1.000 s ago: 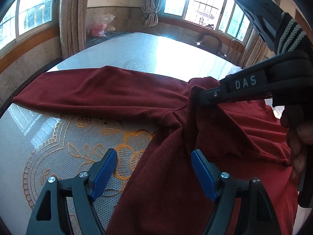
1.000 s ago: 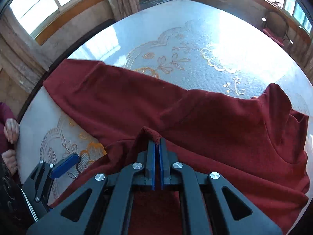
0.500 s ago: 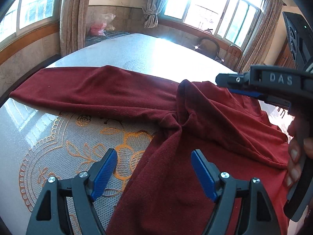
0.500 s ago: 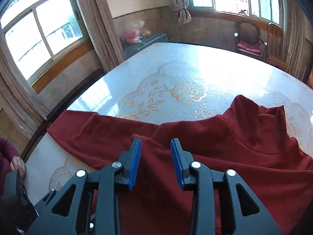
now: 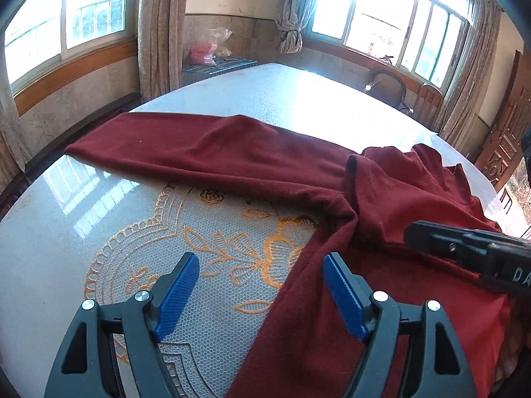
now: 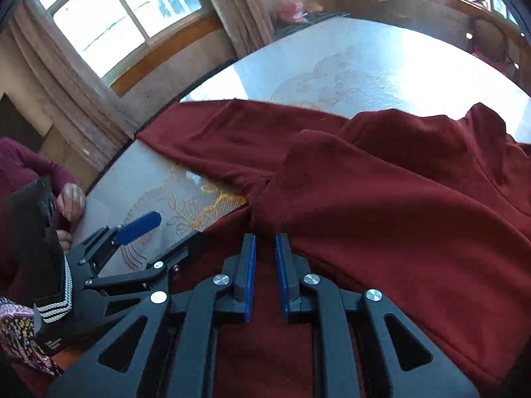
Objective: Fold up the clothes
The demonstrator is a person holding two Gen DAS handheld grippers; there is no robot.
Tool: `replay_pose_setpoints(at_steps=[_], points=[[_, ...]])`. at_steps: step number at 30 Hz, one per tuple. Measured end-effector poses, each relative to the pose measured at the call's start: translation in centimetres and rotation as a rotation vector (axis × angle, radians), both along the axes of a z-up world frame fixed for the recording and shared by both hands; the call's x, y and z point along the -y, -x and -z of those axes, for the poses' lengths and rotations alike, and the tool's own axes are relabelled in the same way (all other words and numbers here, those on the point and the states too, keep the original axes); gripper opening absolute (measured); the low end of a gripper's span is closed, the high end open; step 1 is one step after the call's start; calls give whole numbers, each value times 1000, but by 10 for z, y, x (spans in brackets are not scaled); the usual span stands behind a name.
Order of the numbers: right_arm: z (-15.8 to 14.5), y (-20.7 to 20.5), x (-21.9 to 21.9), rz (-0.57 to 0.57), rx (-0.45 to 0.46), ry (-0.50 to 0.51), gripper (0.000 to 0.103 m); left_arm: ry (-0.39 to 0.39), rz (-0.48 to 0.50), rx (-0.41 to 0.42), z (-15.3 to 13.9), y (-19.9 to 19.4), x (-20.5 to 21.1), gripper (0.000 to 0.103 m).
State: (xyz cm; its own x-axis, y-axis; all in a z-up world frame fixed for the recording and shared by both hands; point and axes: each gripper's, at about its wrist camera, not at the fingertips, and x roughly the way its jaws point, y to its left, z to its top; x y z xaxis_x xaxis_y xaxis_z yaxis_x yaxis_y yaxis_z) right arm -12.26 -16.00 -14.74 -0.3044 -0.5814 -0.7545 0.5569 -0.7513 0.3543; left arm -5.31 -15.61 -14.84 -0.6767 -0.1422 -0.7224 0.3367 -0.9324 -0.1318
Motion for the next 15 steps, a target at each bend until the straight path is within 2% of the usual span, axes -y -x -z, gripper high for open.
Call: replay_pose_setpoints(at_steps=[1, 2, 4, 6, 9, 10, 11, 13, 15], points=[[-6, 0, -22, 83, -20, 27, 18, 16, 14, -32, -7, 1, -6, 78], [-12, -1, -45, 167, -39, 53, 23, 34, 38, -60, -15, 8, -15, 78], [-18, 2, -82, 318, -78, -2, 25, 66, 94, -104, -27, 25, -32, 78], [-18, 7, -113, 413, -81, -57, 25, 89, 163, -113, -31, 49, -52, 79], [-11, 11, -162, 497, -60, -108, 25, 155, 239, -11, -16, 96, -73, 79], [-7, 11, -178, 513, -49, -128, 25, 162, 233, 25, -8, 103, -72, 78], [0, 9, -194, 529, -42, -159, 25, 167, 225, 58, 0, 108, -70, 72], [16, 5, -225, 562, -32, -228, 25, 177, 209, 126, 16, 119, -66, 73], [21, -2, -256, 602, -55, -180, 19, 113, 193, 123, 18, 119, -54, 77]])
